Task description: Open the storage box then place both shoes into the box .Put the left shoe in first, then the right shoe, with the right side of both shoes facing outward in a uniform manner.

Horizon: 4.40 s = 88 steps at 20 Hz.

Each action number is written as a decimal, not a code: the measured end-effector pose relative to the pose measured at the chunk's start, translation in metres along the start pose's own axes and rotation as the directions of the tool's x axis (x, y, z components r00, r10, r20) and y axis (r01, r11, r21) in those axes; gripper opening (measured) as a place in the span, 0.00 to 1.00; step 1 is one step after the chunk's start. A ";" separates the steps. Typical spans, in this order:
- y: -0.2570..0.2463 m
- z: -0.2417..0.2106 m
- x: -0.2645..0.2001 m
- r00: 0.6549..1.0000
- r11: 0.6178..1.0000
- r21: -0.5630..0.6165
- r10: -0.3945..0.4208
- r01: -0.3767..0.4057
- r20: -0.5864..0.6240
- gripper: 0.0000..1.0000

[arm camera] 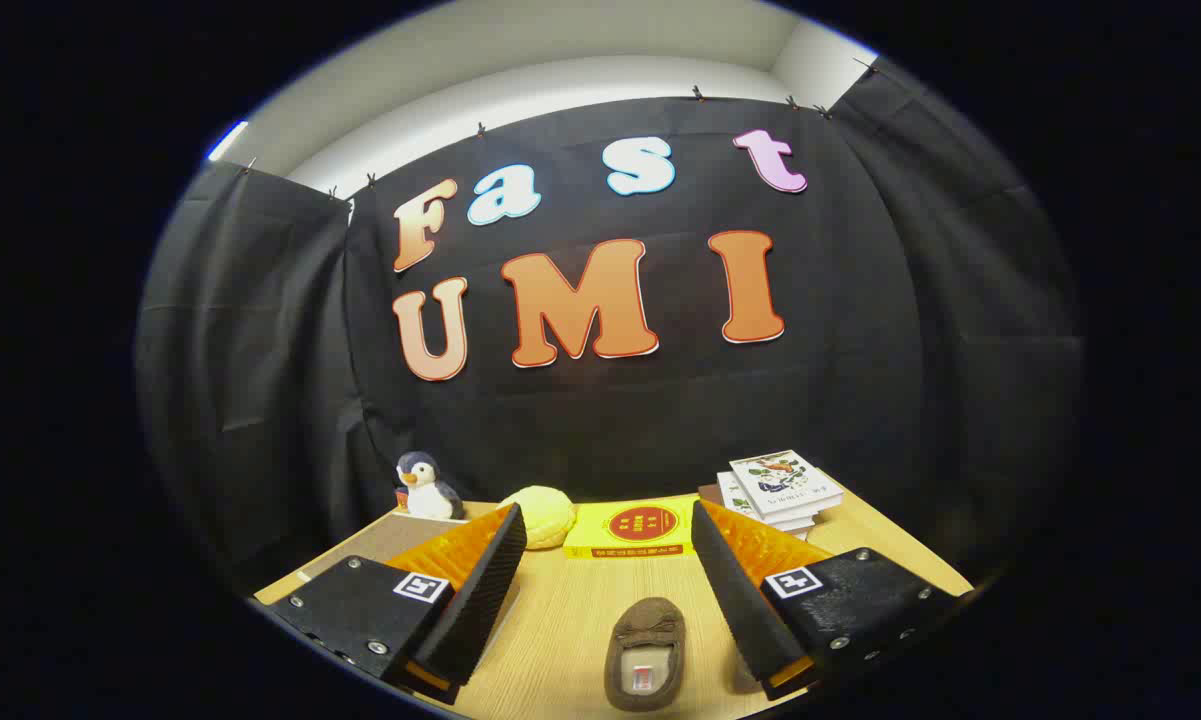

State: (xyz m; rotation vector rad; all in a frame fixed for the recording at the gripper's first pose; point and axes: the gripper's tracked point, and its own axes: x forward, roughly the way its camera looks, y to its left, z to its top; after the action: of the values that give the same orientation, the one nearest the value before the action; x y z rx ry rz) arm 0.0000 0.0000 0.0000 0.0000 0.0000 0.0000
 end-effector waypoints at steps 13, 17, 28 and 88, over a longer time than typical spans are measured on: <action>0.001 -0.002 -0.002 1.000 0.999 -0.049 0.004 -0.005 -0.013 0.99; -0.001 -0.008 -0.002 1.000 0.999 -0.043 0.010 -0.011 -0.029 0.99; 0.031 -0.075 0.015 0.957 0.960 0.253 0.181 -0.123 -0.224 0.98; 0.215 -0.086 0.044 0.595 0.323 0.894 0.800 -0.312 -0.082 0.00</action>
State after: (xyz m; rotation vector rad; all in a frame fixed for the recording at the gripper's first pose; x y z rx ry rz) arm 0.0444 0.2155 -0.0863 0.9891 0.5816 0.7855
